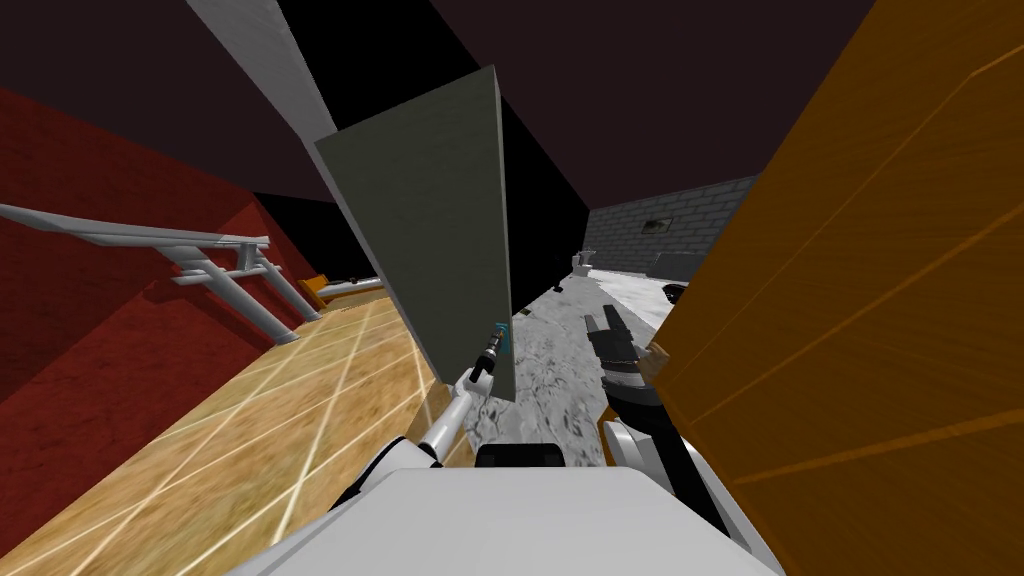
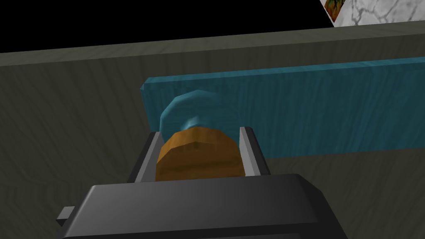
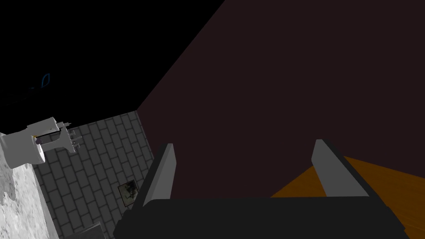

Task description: Push the door open

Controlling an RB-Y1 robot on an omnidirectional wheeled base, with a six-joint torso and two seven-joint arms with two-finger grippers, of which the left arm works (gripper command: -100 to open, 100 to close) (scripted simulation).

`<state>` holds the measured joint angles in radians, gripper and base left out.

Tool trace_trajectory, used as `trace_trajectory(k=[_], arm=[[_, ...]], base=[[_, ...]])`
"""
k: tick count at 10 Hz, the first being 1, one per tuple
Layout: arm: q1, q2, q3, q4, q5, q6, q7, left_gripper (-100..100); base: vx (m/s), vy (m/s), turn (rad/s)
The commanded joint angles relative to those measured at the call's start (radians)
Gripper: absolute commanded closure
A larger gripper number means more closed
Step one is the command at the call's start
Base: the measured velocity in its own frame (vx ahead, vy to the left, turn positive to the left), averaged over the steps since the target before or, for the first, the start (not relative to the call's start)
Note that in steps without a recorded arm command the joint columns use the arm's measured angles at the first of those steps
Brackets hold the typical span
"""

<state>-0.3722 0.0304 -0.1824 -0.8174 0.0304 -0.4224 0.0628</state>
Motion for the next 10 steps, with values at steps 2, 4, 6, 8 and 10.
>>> trace_trajectory(k=[2, 4, 6, 8, 10], arm=[[0.007, 0.019, 0.01, -0.01, 0.02, 0.007, -0.031, 100], [0.011, 0.024, 0.016, -0.017, 0.032, 0.011, -0.05, 100], [0.018, 0.024, 0.026, -0.027, 0.051, 0.017, -0.079, 100], [0.022, 0.027, 0.026, -0.029, 0.057, 0.019, -0.095, -100], [0.024, 0.027, 0.026, -0.032, 0.059, 0.022, -0.1, -100]], base=[[0.071, 0.001, 0.077], [0.182, -0.055, 0.101], [0.19, -0.061, 0.181], [0.122, 0.002, 0.143], [-0.129, 0.127, 0.0]])
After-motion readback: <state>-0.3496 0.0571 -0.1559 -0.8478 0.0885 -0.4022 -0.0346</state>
